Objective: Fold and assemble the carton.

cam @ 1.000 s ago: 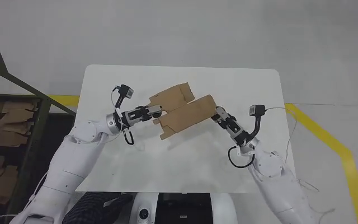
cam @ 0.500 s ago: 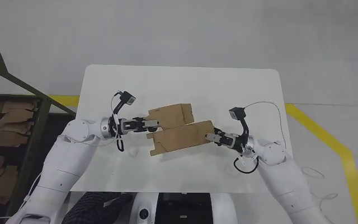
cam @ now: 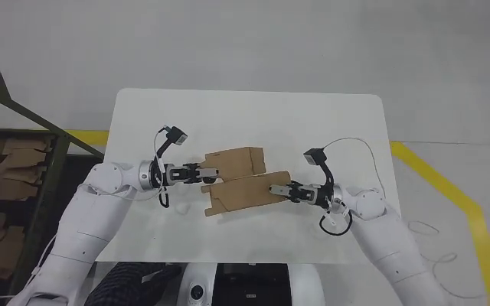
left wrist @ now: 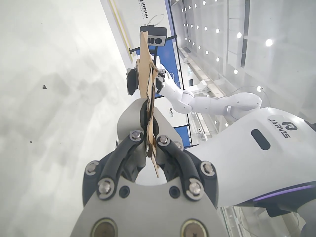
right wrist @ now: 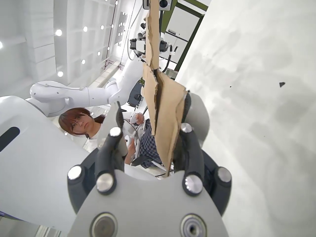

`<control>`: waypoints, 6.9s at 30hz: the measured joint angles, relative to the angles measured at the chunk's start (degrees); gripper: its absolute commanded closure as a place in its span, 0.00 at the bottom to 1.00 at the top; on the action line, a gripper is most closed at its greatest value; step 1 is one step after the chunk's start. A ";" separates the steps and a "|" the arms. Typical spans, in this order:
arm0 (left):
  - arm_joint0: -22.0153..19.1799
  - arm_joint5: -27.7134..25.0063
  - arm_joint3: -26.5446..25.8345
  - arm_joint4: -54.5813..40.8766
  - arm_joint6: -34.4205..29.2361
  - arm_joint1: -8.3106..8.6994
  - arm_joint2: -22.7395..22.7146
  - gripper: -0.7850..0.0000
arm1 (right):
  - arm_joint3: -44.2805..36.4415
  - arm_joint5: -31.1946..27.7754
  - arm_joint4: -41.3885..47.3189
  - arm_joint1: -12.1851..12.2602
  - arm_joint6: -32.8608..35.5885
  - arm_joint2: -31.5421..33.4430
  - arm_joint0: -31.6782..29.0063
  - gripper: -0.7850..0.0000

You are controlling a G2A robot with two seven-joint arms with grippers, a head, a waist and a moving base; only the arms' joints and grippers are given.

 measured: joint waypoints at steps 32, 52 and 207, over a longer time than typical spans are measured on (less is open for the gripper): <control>3.18 0.75 -0.55 -9.52 5.06 0.23 -5.14 0.00 | 2.09 1.10 6.51 1.75 1.46 0.27 -0.84 1.00; 0.99 2.66 -1.73 -7.50 5.88 -0.87 -0.40 0.00 | 3.53 0.53 5.44 1.88 0.88 -2.92 -0.22 1.00; 5.16 5.57 -9.90 2.05 3.29 0.69 -0.79 1.00 | -0.48 2.75 7.11 0.83 3.10 -11.65 9.50 0.51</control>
